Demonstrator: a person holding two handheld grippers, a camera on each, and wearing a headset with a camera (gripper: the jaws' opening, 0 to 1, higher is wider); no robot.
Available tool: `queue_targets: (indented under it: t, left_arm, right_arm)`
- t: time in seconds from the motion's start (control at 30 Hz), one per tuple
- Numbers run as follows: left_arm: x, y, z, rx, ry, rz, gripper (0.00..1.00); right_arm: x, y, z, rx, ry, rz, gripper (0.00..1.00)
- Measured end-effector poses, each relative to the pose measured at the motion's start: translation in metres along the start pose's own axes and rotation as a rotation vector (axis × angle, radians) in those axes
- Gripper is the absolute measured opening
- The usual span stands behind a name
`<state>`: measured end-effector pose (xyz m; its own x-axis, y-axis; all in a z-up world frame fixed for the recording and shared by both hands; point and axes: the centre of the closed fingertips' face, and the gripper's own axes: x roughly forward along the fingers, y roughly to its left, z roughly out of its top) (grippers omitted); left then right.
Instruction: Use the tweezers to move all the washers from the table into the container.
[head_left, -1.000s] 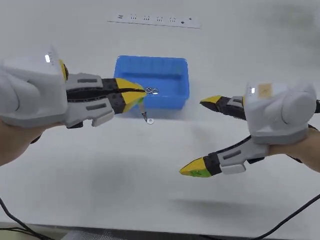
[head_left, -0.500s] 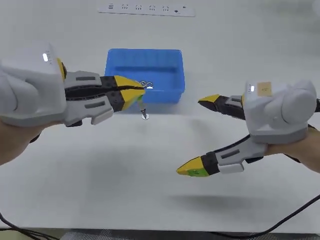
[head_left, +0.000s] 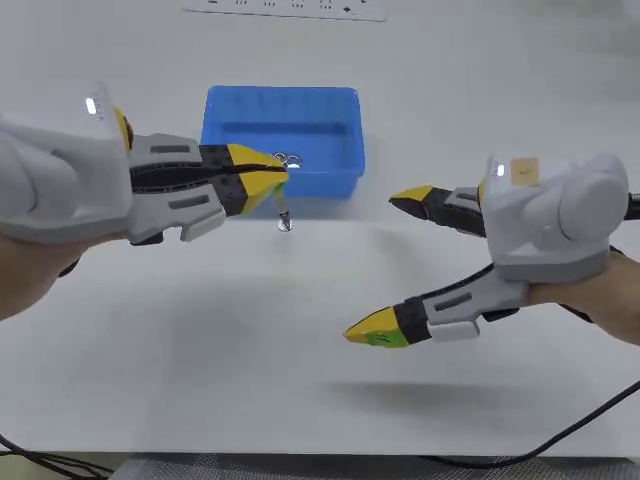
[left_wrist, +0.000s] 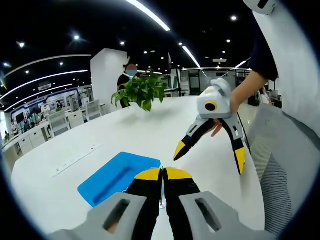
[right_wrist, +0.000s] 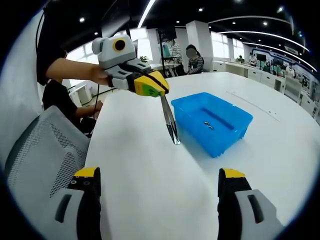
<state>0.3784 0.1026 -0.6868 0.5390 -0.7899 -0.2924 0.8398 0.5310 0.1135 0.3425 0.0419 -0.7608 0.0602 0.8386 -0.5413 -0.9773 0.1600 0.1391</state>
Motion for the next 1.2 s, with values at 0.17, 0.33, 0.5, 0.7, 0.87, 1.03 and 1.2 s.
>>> queue_targets:
  t: [0.17, 0.33, 0.5, 0.7, 0.87, 1.03, 1.2]
  left_arm:
    - [0.0019, -0.0037, -0.0029, 0.006, 0.009, -0.016, 0.05]
    - [0.0026, -0.0048, -0.0018, 0.016, 0.006, -0.018, 0.05]
    - [0.0019, -0.0052, -0.0018, 0.023, 0.008, -0.016, 0.05]
    - [0.0005, -0.0037, -0.0027, 0.020, 0.007, -0.011, 0.05]
    - [0.0002, -0.0041, -0.0040, 0.013, 0.007, -0.013, 0.05]
    - [0.0003, 0.0005, -0.0042, -0.019, 0.013, -0.012, 0.05]
    - [0.0019, -0.0050, -0.0039, -0.056, 0.022, -0.062, 0.05]
  right_arm:
    - [-0.0012, -0.0031, -0.0001, 0.007, -0.006, -0.011, 0.97]
    - [-0.0009, -0.0024, 0.0003, 0.011, -0.011, -0.010, 0.96]
    - [0.0008, -0.0003, -0.0013, 0.015, -0.009, -0.004, 0.95]
    - [0.0009, 0.0020, -0.0028, 0.018, -0.007, 0.001, 0.94]
    - [0.0004, 0.0013, -0.0035, 0.023, -0.005, -0.003, 0.94]
    - [0.0015, 0.0013, -0.0015, 0.030, -0.012, -0.003, 0.93]
    - [0.0084, 0.0043, 0.0051, 0.016, -0.018, 0.024, 0.93]
